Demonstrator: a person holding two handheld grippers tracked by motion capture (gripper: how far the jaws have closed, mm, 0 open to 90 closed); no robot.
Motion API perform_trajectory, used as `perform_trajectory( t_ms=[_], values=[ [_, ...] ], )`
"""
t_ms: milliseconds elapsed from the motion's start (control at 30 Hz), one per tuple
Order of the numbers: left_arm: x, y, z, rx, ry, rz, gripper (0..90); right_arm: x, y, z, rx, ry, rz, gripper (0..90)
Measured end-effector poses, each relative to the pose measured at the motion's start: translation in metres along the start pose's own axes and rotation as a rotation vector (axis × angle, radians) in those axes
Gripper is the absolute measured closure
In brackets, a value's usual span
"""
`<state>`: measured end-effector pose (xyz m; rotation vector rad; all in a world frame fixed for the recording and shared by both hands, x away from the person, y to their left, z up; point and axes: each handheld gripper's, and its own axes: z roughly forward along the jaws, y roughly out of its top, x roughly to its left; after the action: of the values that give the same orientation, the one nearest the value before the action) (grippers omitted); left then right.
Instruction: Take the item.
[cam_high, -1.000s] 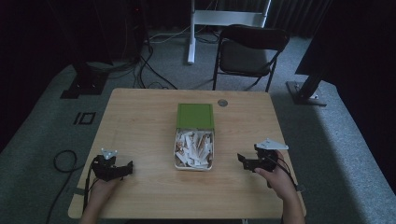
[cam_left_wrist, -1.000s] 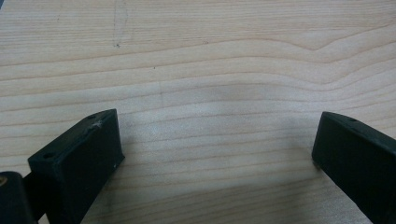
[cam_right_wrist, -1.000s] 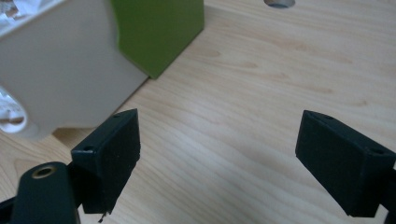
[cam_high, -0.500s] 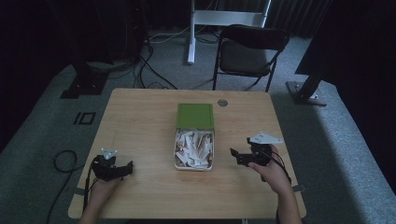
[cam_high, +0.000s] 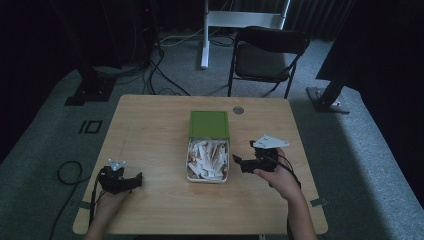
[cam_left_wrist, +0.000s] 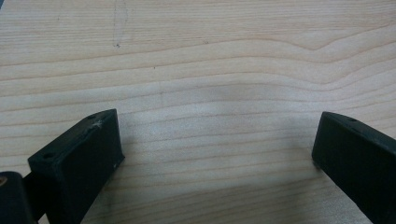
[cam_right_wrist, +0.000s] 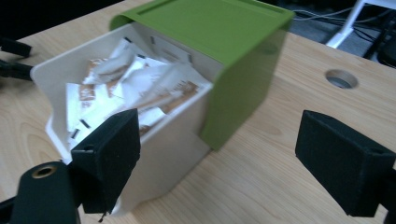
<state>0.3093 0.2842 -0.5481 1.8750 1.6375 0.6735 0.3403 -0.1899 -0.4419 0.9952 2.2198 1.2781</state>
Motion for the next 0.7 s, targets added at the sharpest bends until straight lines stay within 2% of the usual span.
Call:
perform_trajectory(
  t_ms=[433, 533, 600, 700],
  values=[
    [0.000, 0.000, 0.000, -0.001, 0.000, 0.000, 2.3, 0.018, 0.013, 0.015, -0.017, 0.083, -0.034, 14.9],
    [0.000, 0.000, 0.000, -0.001, 0.000, 0.000, 2.3, 0.020, 0.015, 0.017, -0.018, 0.093, -0.052, 15.4],
    [0.000, 0.000, 0.000, -0.003, 0.000, -0.003, 2.4, 0.025, 0.018, 0.021, -0.013, 0.114, -0.080, 21.0],
    [0.000, 0.000, 0.000, 0.000, 0.000, 0.002, 2.3, 0.029, 0.021, 0.024, -0.019, 0.128, -0.092, 21.0]
  ],
)
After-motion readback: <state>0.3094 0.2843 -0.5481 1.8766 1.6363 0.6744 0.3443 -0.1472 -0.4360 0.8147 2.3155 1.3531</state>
